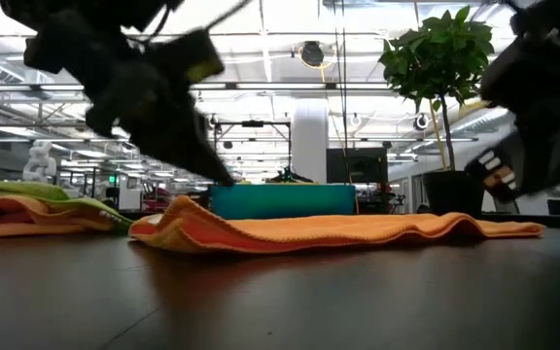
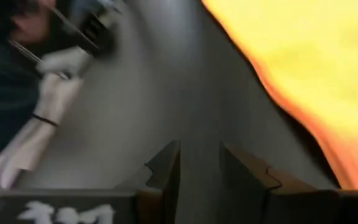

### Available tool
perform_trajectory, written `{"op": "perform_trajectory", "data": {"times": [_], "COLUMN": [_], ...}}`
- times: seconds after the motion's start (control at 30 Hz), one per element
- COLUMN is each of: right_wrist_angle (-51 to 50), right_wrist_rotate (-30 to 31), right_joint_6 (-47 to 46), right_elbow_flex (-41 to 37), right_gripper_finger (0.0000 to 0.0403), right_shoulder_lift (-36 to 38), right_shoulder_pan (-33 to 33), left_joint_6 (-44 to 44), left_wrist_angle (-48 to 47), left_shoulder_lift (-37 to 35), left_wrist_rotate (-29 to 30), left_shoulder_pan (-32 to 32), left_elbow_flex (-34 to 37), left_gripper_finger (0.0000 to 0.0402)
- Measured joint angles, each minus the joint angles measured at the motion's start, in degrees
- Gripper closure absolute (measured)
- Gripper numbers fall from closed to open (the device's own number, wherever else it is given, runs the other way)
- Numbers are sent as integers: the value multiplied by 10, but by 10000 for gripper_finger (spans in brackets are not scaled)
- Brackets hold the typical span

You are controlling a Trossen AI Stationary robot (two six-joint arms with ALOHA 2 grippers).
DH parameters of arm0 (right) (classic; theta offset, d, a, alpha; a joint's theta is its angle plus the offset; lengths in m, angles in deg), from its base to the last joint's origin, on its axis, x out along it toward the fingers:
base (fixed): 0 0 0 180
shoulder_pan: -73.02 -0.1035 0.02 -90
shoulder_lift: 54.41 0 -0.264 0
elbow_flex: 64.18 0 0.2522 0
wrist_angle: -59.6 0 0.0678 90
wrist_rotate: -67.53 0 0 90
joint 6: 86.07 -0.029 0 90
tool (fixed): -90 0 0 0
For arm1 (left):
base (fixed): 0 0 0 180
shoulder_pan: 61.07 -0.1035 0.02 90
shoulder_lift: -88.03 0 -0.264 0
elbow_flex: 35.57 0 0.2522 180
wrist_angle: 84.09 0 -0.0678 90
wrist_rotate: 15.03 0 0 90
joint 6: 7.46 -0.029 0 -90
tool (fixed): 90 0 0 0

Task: Fold microfiber towels
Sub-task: Fold the right orange microfiber cloth

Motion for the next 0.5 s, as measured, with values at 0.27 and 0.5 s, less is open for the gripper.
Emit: {"op": "perform_trajectory", "data": {"times": [0.27,0.5], "right_wrist_angle": [-147,-184], "right_wrist_rotate": [39,54], "right_joint_6": [-61,-55], "right_elbow_flex": [27,26], "right_gripper_finger": [299,299], "right_shoulder_lift": [-23,0], "right_shoulder_pan": [5,34], "left_joint_6": [83,142], "left_wrist_angle": [-81,-169], "left_shoulder_lift": [0,0], "left_wrist_rotate": [-34,-26], "left_shoulder_pan": [-2,3], "left_elbow_flex": [0,0], "left_gripper_finger": [335,335]}}
